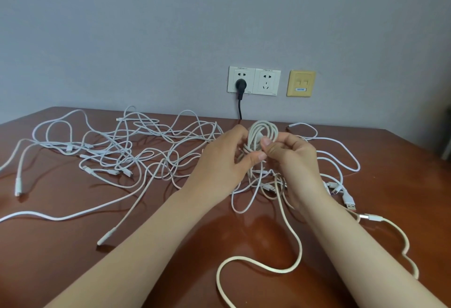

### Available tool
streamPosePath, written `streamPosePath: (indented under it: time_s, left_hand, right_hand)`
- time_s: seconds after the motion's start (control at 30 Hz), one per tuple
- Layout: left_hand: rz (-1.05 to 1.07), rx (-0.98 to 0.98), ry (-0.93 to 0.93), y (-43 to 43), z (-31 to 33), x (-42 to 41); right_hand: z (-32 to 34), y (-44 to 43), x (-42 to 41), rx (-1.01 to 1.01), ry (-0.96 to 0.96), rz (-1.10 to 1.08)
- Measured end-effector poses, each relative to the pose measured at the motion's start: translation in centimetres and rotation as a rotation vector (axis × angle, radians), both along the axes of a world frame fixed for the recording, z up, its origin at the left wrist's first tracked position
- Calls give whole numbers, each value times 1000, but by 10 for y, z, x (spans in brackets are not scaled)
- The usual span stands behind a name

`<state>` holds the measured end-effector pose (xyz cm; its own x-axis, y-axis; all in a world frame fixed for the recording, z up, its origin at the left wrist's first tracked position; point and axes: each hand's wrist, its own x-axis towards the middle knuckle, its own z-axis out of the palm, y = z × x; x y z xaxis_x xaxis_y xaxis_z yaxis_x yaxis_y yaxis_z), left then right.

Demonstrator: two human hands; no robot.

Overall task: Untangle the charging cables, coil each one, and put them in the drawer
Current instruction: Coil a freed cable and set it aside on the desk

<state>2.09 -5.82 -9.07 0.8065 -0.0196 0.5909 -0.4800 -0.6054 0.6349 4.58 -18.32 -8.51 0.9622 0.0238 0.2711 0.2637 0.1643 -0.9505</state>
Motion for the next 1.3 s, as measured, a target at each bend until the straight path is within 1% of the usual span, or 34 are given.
streamPosePath:
  time_s: [0.07, 0.13, 0.2, 0.23, 0.27, 0.3, 0.37, 0.4, 0.43, 0.53, 0.6, 0.67, 0.73, 0.8, 0.9, 0.93, 1.0, 1.07, 1.1, 1.2, 1.3]
  left_hand:
    - [5, -89, 67, -2, 0, -1]
    - [-3, -228, 146, -2, 0, 1]
    - [6, -385, 209, 0, 1, 5]
    - [-5, -496, 243, 1, 2, 7]
    - [-37, -628, 283, 2, 4, 8]
    - [-84, -764, 317, 3, 5, 8]
    - [-154, -969, 341, 5, 8, 7]
    - [-173, -1026, 341, 5, 10, 6]
    - [-187, -1067, 341, 6, 10, 6]
    - [-201, -1140, 342, 10, 11, 6]
    - [-198, -1138, 334, 12, 12, 8]
    - [-198, -1114, 336, 14, 12, 9]
    - [-178, -1060, 363, 15, 13, 9]
    - [-118, -950, 388, 14, 14, 10]
    - [-22, -795, 334, 14, 11, 10]
    - [32, -689, 275, 15, 9, 11]
    - [157, -346, 101, 18, 5, 12]
    - [204, -44, -48, 20, 4, 10]
    - [214, 58, -96, 21, 3, 9]
    - [273, 238, -173, 24, 0, 12]
    - [302, 293, -150, 27, 2, 11]
  right_hand:
    - [1, 0, 1, -7, -5, 20]
    - [3, 1, 1, 0, 5, 50]
    - [5, 1, 0, 22, 29, 102]
    - [7, 0, -1, 10, 31, 122]
    - [8, 0, -3, -37, 18, 130]
    - [8, 0, -4, -131, -17, 122]
    - [3, 2, -7, -399, -115, 60]
    - [1, 5, -8, -504, -150, 13]
    - [-2, 6, -7, -548, -171, -21]
    - [-4, 6, -5, -506, -197, -42]
    - [-3, 4, -3, -533, -260, -62]
    - [-1, 3, -5, -575, -325, -90]
    - [-1, 4, -5, -572, -357, -106]
    - [-1, 4, -6, -544, -359, -114]
    - [-2, 4, -3, -487, -337, -115]
    - [-3, 3, -2, -477, -327, -115]
    - [-4, 3, 0, -463, -309, -114]
    - [-5, 2, 1, -425, -300, -106]
    - [-4, 2, 1, -409, -302, -100]
    - [-3, 2, -1, -418, -316, -91]
    - [-3, 2, 0, -420, -337, -97]
